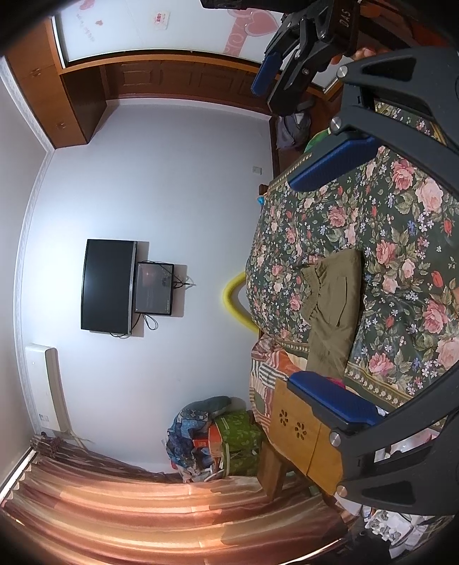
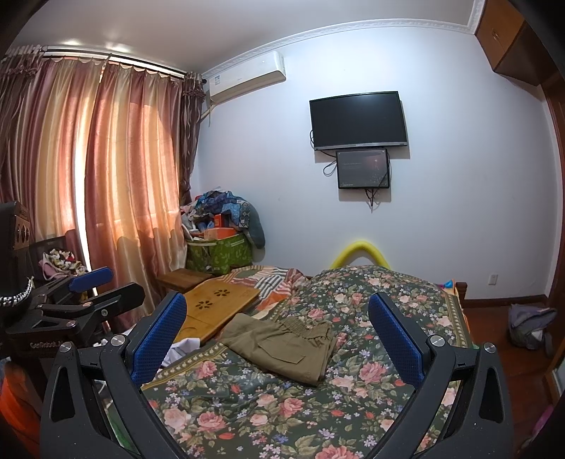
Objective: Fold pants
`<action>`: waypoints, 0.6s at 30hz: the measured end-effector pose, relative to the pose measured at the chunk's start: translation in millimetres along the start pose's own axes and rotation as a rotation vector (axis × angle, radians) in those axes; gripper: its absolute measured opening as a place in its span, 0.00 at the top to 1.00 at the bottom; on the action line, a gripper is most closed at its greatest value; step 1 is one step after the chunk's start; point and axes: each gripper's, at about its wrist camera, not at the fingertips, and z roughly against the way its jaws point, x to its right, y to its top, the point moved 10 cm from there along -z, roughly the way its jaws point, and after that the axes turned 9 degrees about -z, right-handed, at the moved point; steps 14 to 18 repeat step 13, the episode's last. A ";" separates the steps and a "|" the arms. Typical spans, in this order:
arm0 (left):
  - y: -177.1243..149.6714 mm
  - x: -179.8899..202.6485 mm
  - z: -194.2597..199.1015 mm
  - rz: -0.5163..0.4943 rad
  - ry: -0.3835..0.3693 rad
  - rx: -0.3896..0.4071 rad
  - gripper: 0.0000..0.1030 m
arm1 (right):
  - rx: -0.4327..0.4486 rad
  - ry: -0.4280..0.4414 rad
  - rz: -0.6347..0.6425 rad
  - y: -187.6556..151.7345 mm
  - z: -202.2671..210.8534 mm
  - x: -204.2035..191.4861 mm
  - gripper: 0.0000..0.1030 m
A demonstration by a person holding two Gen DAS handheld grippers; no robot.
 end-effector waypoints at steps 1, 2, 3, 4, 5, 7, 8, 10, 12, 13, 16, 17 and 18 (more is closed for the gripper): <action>-0.1 -0.5 -0.1 0.003 0.000 -0.001 0.00 | -0.001 0.000 0.000 0.2 -0.2 0.1 0.01; 0.2 -1.6 -0.8 0.005 0.000 -0.002 0.00 | -0.002 0.000 -0.001 0.0 -0.3 -0.1 0.01; -0.1 -1.8 -0.9 0.007 -0.001 -0.002 0.00 | -0.003 -0.001 -0.001 -0.3 -0.7 -0.4 0.01; -0.2 -2.3 -0.8 0.008 -0.002 -0.003 0.00 | -0.003 -0.001 -0.002 -0.9 -1.0 0.0 0.01; -0.7 -2.4 -0.5 0.009 -0.003 -0.003 0.00 | -0.003 -0.002 -0.002 -0.7 -1.0 0.1 0.01; -1.1 -2.2 -0.6 0.007 -0.001 -0.003 0.00 | -0.003 -0.001 -0.003 -1.5 -0.6 0.2 0.01; -1.4 -2.2 -0.6 0.006 -0.001 -0.004 0.00 | -0.004 -0.001 -0.004 -1.3 -0.8 0.1 0.01; -2.3 -2.0 -0.8 0.003 -0.001 -0.005 0.00 | -0.005 -0.002 -0.005 -2.4 -1.3 0.6 0.01; -2.5 -1.6 -1.1 0.003 -0.002 -0.006 0.00 | -0.005 -0.002 -0.005 -2.3 -1.5 0.5 0.01; -2.7 -1.4 -1.1 0.003 -0.003 -0.006 0.00 | -0.006 -0.002 -0.005 -2.4 -1.5 0.5 0.01; -2.7 -1.4 -1.1 0.003 -0.003 -0.006 0.00 | -0.006 -0.002 -0.005 -2.4 -1.5 0.5 0.01; -2.7 -1.4 -1.1 0.003 -0.003 -0.006 0.00 | -0.006 -0.002 -0.005 -2.4 -1.5 0.5 0.01; -2.7 -1.4 -1.1 0.003 -0.003 -0.006 0.00 | -0.006 -0.002 -0.005 -2.4 -1.5 0.5 0.01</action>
